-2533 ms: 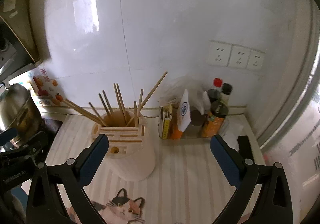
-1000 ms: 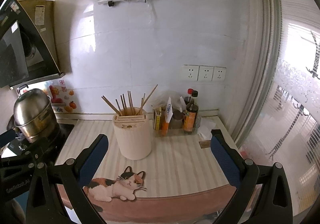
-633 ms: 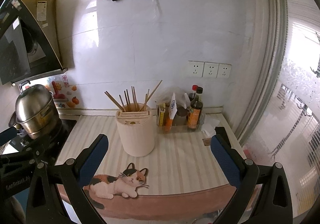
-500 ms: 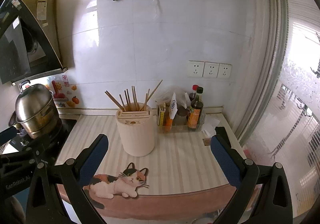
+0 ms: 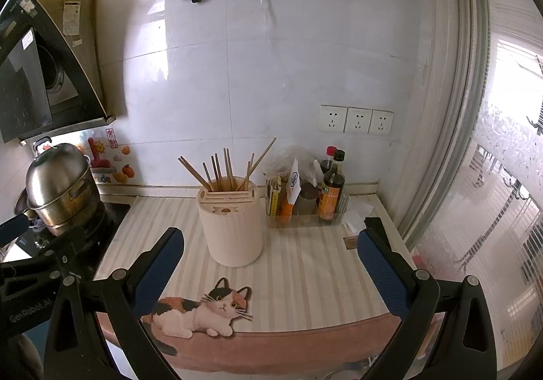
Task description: Organize utensils
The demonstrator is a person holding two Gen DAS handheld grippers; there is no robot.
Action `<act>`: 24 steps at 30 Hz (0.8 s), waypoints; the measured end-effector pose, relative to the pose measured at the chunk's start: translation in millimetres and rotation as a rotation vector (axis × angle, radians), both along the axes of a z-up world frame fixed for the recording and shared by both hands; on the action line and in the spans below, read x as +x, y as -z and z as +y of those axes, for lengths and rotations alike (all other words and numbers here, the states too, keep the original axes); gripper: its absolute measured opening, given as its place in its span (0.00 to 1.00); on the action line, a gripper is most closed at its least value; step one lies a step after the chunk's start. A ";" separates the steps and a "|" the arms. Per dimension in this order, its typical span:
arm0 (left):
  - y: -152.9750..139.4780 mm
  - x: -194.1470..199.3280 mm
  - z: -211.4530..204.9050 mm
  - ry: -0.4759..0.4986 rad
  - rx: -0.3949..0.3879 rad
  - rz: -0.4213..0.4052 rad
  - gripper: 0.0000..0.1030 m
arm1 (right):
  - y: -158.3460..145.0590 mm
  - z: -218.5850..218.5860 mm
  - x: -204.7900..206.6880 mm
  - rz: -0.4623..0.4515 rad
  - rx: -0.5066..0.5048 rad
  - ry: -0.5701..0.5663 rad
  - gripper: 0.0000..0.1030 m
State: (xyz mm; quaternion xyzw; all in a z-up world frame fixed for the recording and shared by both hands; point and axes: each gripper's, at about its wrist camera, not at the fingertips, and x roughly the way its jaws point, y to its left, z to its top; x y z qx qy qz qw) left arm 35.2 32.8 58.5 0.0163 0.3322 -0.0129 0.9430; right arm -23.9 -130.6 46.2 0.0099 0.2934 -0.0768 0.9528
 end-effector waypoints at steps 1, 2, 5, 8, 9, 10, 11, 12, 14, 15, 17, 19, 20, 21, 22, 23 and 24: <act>-0.1 0.0 0.2 0.001 0.000 0.000 1.00 | 0.0 -0.2 -0.1 0.000 0.000 -0.001 1.00; 0.0 0.1 0.1 0.001 0.000 -0.001 1.00 | 0.1 0.0 0.0 0.000 0.000 -0.001 1.00; 0.1 0.0 0.4 0.000 -0.001 0.000 1.00 | 0.3 0.1 0.2 0.001 0.000 0.000 1.00; -0.9 0.5 -0.8 -0.004 0.000 0.000 1.00 | -0.2 -0.2 -0.5 0.000 0.001 0.000 1.00; -0.9 0.5 -1.1 -0.005 -0.001 -0.001 1.00 | -0.8 -0.9 -0.5 0.000 0.000 0.001 1.00; -2.3 0.5 -2.3 -0.008 0.000 -0.002 1.00 | -0.9 -0.7 -0.5 -0.001 0.000 0.001 1.00; -2.8 0.5 -2.9 -0.009 0.000 -0.002 1.00 | -1.0 -0.9 -0.6 -0.001 0.002 0.001 1.00; -2.9 0.4 -3.4 -0.009 -0.001 -0.002 1.00 | -0.9 -0.9 -0.4 -0.001 0.000 0.001 1.00; -3.3 0.5 -3.6 -0.010 0.002 -0.003 1.00 | -1.1 -1.5 0.1 -0.001 0.001 0.001 1.00; -3.3 0.8 -3.6 -0.011 0.002 -0.003 1.00 | -1.1 -1.4 0.1 -0.001 0.001 0.001 1.00; -3.5 0.8 -4.0 -0.013 0.001 -0.003 1.00 | -1.1 -1.0 0.2 0.001 0.001 -0.001 1.00; -3.3 0.8 -3.4 -0.013 0.002 -0.003 1.00 | -1.5 -1.6 0.1 0.000 0.002 0.001 1.00; -3.5 1.0 -3.8 -0.013 0.002 -0.003 1.00 | -1.8 -1.7 0.1 -0.001 0.000 0.001 1.00; -3.4 1.0 -3.5 -0.013 0.002 -0.003 1.00 | -1.8 -2.0 0.0 -0.001 0.000 0.000 1.00; -3.4 1.1 -3.4 -0.013 0.002 -0.003 1.00 | -2.2 -2.7 0.2 -0.001 0.000 0.001 1.00; -3.7 1.1 -3.8 -0.014 0.001 -0.004 1.00 | -2.4 -3.2 0.3 -0.002 0.000 0.002 1.00; -3.5 1.3 -3.5 -0.013 0.001 -0.003 1.00 | -2.3 -3.5 0.6 -0.002 0.000 0.002 1.00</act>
